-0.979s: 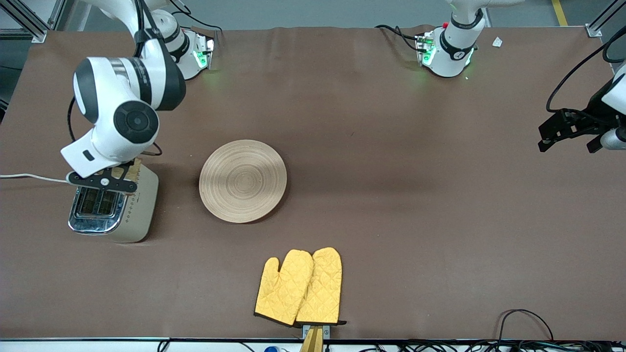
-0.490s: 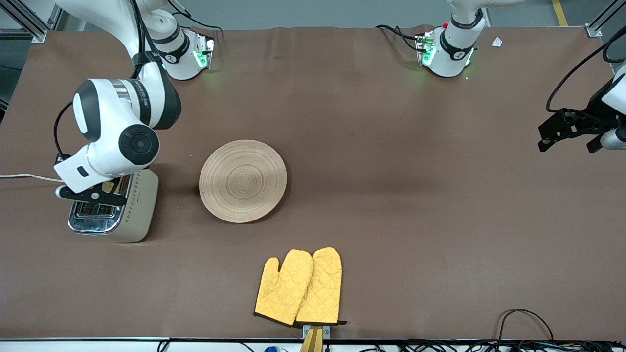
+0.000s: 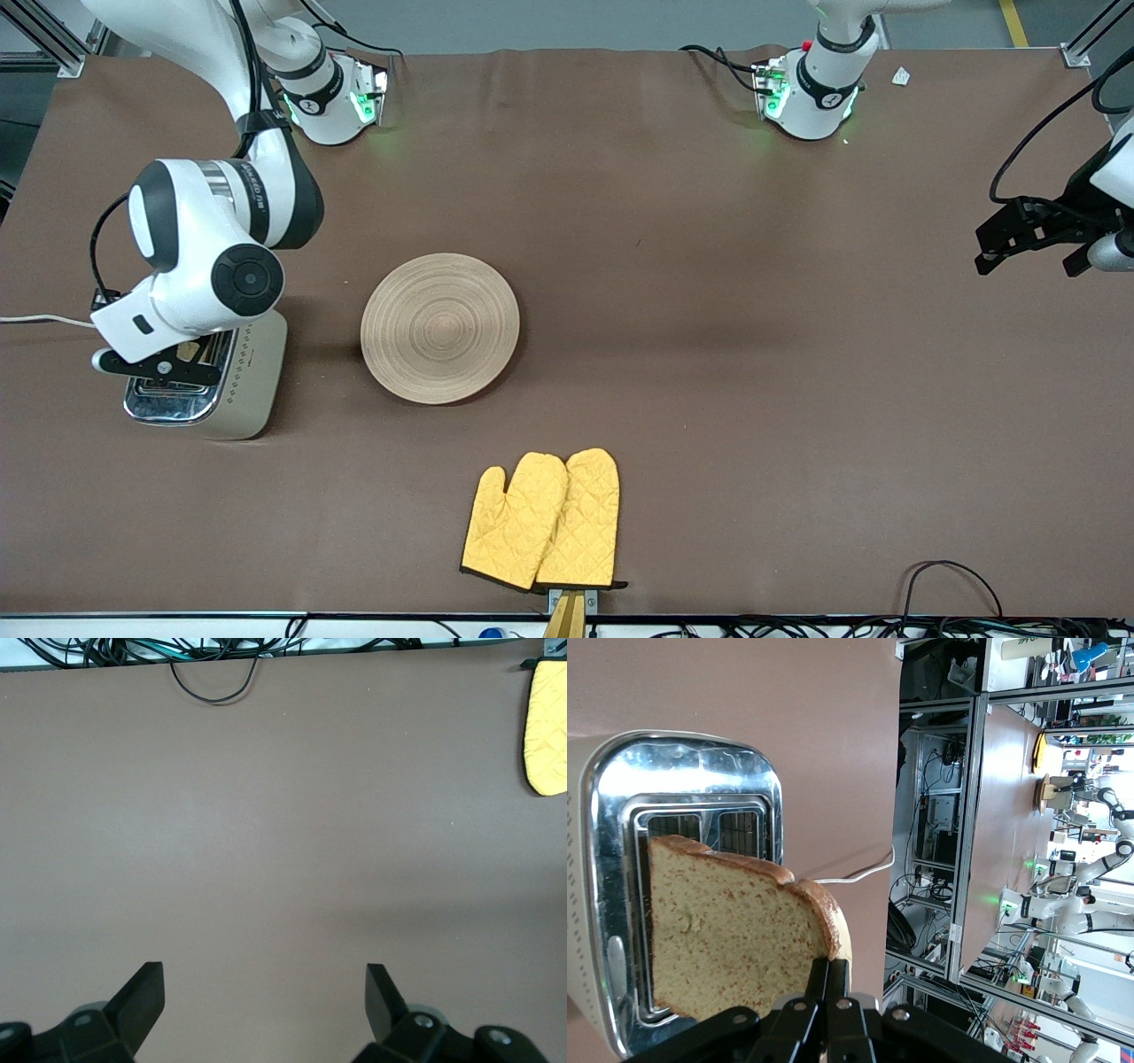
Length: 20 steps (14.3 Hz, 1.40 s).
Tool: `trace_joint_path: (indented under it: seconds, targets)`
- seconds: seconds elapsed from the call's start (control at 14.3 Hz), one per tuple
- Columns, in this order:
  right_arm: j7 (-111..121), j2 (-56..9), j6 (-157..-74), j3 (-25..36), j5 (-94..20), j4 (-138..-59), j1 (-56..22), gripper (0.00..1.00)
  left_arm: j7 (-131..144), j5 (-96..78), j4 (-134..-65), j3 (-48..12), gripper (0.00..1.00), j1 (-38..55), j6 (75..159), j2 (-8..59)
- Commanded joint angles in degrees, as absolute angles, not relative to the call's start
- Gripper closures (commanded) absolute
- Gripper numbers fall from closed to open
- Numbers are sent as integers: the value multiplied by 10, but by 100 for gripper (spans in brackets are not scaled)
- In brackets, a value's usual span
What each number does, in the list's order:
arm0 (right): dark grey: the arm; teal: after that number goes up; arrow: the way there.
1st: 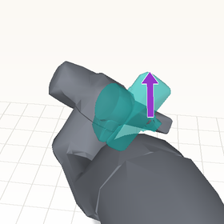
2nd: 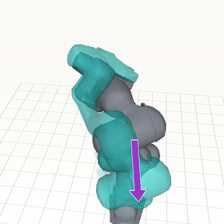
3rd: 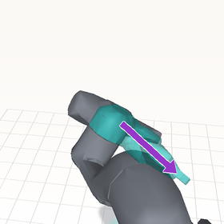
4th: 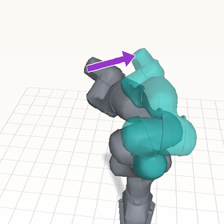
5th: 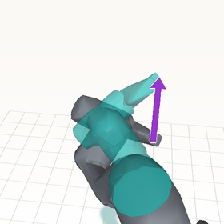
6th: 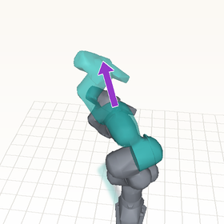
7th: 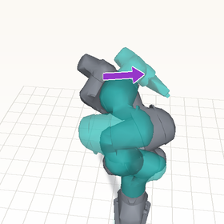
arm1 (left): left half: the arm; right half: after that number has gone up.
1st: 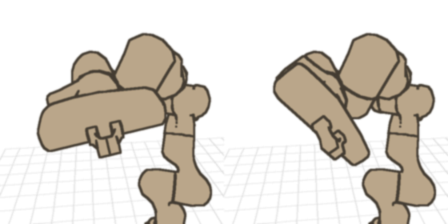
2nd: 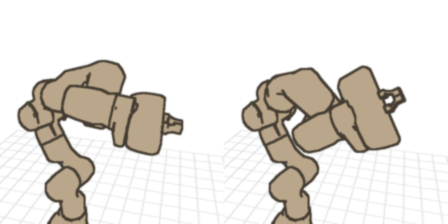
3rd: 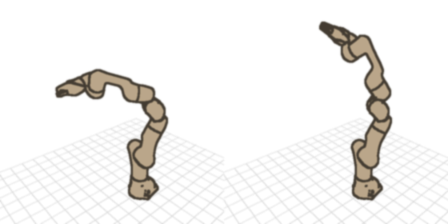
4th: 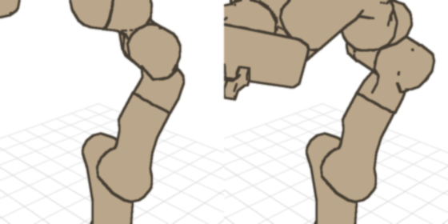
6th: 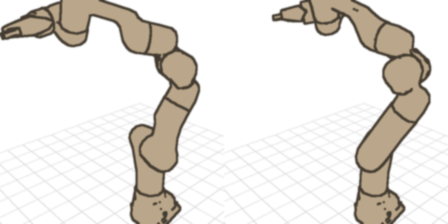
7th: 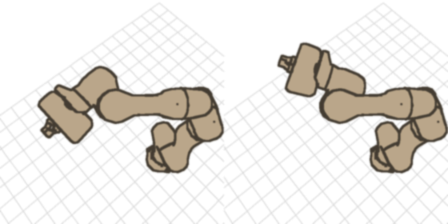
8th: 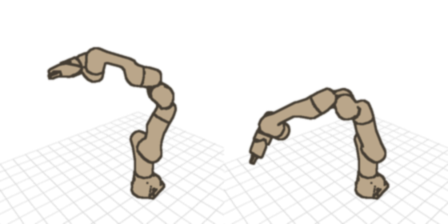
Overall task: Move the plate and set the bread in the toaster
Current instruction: 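Lower the bread into the toaster slot with the right gripper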
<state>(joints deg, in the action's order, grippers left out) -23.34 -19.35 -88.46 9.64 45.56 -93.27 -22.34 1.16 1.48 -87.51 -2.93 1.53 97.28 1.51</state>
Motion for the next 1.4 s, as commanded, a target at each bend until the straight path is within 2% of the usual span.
trace_joint_path:
  seconds: [0.0, 0.84, 1.33]
  targets:
    - [-221, -208, -881, 91, 474, -916, -205, 100, 7, 7, -871, -30, 0, 13, 963, 11]
    - [-231, -221, -890, 89, 463, -917, -213, 100, 7, 7, -872, -29, 0, 13, 963, 11]
    - [-224, -236, -881, 86, 461, -949, -222, 99, 6, 7, -872, -29, 0, 13, 955, 11]
